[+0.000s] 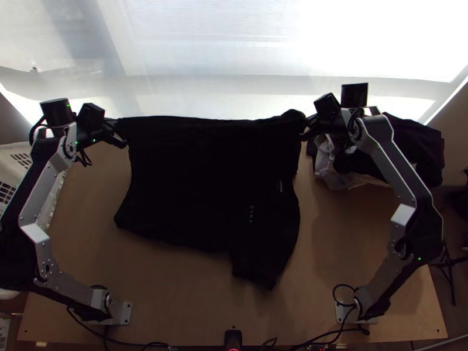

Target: Fold the t-shirt

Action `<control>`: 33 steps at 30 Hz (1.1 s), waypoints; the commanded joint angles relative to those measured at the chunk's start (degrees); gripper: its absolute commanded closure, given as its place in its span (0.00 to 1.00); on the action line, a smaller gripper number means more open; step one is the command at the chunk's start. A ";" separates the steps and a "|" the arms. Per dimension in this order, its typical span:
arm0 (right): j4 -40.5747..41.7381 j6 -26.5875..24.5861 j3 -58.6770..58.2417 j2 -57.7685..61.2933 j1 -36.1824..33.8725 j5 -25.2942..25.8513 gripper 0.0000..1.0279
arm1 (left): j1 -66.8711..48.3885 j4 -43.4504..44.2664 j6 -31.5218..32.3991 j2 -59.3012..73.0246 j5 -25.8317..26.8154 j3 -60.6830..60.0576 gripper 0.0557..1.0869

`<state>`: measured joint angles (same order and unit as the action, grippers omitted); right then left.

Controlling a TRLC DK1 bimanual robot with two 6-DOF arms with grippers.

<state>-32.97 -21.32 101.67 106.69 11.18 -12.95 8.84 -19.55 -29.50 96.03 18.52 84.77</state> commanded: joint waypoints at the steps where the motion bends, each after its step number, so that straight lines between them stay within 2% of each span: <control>1: 0.63 -0.56 8.99 11.34 4.03 4.16 0.97 | -2.51 0.92 -3.29 14.89 -5.87 5.67 0.96; 7: -6.67 -1.53 3.19 8.71 7.01 4.16 0.97 | 0.21 -0.22 -3.46 13.83 -5.78 0.92 0.96; 13: -14.58 -1.35 -7.54 -0.17 9.56 4.07 0.97 | 0.12 -6.73 -7.07 3.82 -3.23 -7.16 0.96; 19: -14.75 -1.27 -19.75 -8.61 12.90 3.37 0.97 | -6.64 -7.70 -12.69 -7.52 -3.06 -21.23 0.96; 25: -14.93 -1.62 -31.62 -11.60 17.38 2.75 0.97 | -11.04 -6.55 -14.36 -11.48 -3.41 -30.90 0.96; 33: -12.20 -2.06 -39.44 -9.31 15.28 3.02 0.97 | -3.39 -0.49 -23.94 -8.05 -5.69 -36.26 0.96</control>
<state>-46.98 -23.03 69.71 97.36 26.79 -10.04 1.34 -23.46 -47.27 87.24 13.96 53.74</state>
